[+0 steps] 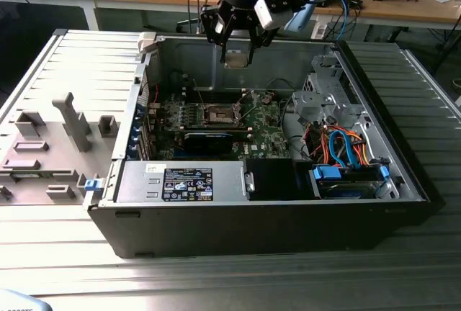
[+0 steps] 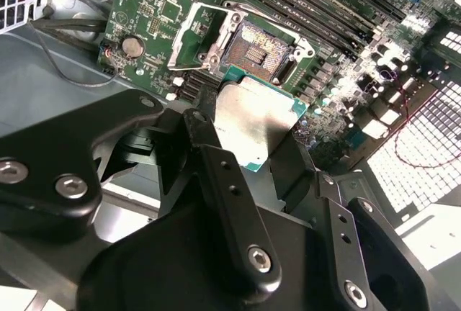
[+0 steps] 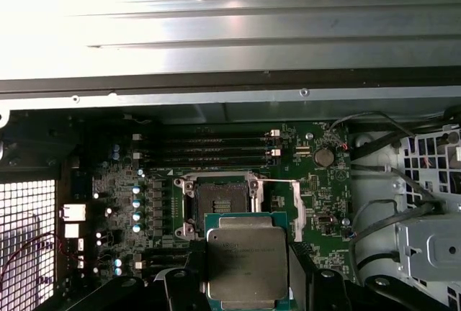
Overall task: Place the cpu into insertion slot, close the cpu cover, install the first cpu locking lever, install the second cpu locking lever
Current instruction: 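Place the cpu into insertion slot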
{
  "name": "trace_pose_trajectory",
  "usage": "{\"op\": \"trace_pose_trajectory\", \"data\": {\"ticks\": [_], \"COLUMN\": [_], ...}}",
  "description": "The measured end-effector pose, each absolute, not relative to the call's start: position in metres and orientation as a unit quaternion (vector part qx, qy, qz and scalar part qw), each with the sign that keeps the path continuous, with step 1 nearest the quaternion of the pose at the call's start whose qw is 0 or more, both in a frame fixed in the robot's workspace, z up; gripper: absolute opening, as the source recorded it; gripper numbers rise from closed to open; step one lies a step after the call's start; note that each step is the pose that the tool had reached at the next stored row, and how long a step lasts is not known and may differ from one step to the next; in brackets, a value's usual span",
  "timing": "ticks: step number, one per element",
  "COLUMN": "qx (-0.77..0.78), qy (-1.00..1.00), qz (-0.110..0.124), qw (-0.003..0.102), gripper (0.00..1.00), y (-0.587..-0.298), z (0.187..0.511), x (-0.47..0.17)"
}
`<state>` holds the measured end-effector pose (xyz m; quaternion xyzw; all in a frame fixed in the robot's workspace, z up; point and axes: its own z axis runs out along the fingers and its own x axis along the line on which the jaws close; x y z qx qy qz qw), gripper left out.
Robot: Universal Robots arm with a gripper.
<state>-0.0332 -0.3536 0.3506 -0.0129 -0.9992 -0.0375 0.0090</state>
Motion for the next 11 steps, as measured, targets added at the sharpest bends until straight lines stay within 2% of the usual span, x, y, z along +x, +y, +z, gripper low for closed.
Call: {"op": "trace_pose_trajectory", "data": {"ticks": [11], "qx": [-0.013], "qy": [-0.999], "qz": [-0.038], "qw": [0.009], "gripper": [0.54], "y": [-0.3536], "z": [0.3485], "x": [-0.0332]}}
